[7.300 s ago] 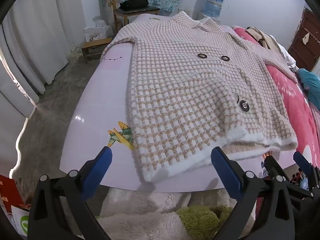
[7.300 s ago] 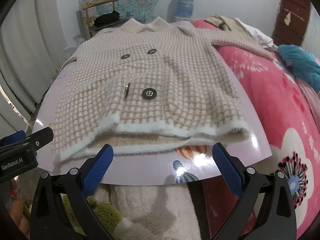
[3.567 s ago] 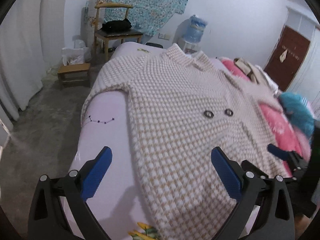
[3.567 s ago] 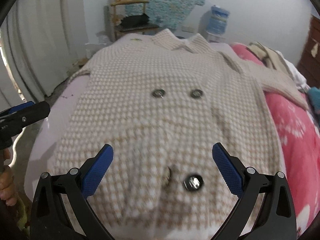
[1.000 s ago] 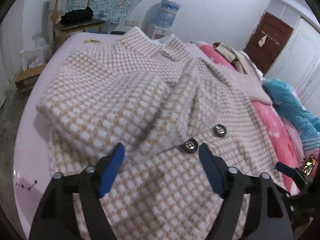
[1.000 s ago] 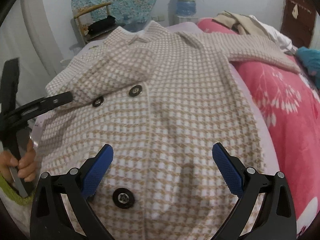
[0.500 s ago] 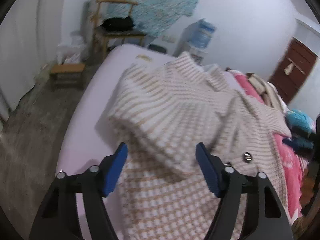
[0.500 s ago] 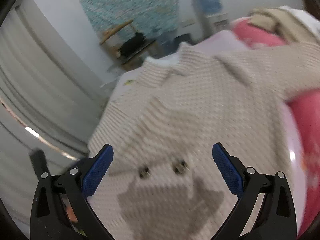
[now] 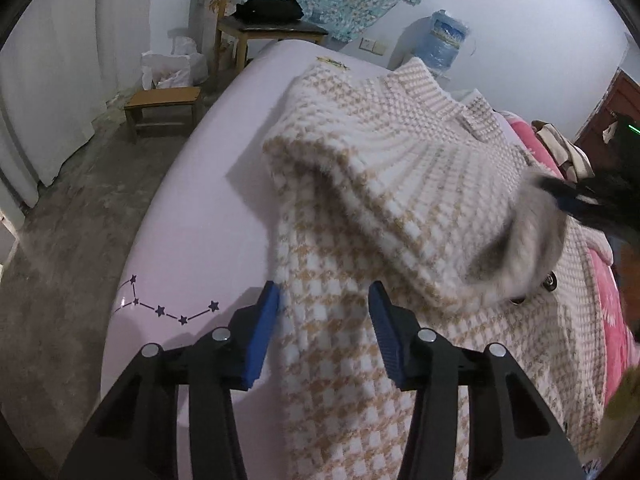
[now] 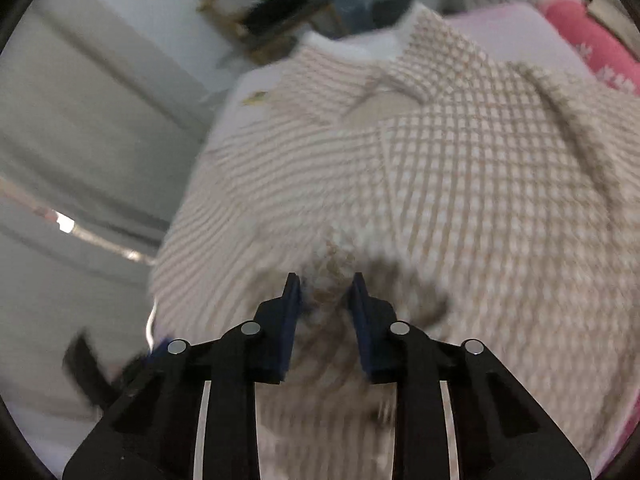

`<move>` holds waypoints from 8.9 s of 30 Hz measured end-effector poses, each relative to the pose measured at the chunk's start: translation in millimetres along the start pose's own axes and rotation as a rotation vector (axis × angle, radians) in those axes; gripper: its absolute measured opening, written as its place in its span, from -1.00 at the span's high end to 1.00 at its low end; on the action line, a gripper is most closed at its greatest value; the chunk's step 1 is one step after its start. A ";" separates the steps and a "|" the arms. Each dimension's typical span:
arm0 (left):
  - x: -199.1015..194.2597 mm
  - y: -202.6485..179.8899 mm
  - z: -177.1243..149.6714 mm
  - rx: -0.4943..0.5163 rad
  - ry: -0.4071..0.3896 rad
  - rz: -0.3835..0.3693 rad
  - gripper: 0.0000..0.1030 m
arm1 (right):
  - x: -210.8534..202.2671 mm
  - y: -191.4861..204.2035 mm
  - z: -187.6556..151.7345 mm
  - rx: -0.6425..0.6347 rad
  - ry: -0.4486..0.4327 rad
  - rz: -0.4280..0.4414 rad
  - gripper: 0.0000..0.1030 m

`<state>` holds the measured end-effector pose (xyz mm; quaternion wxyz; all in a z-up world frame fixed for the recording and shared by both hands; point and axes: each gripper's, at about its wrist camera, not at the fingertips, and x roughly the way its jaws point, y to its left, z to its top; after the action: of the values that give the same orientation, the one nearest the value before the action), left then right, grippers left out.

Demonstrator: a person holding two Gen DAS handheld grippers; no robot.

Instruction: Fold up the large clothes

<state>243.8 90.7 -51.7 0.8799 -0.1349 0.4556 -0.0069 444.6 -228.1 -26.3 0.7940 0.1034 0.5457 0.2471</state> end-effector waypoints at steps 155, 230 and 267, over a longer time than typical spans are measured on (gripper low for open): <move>80.9 -91.3 86.0 0.255 0.009 0.076 -0.58 | -265.0 -310.8 -43.1 0.822 -0.555 -0.552 0.86; 35.9 -43.4 182.5 0.175 -0.097 -0.020 0.94 | -48.9 -112.6 61.5 0.147 -0.204 -0.332 0.83; 43.2 -45.1 138.7 0.250 -0.013 0.000 0.56 | -25.9 -42.6 32.4 -0.159 -0.175 -0.441 0.28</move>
<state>385.5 73.5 0.8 0.8928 -0.0243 0.4454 -0.0628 478.9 -274.2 -11.3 0.8785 -0.0602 0.4632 0.1001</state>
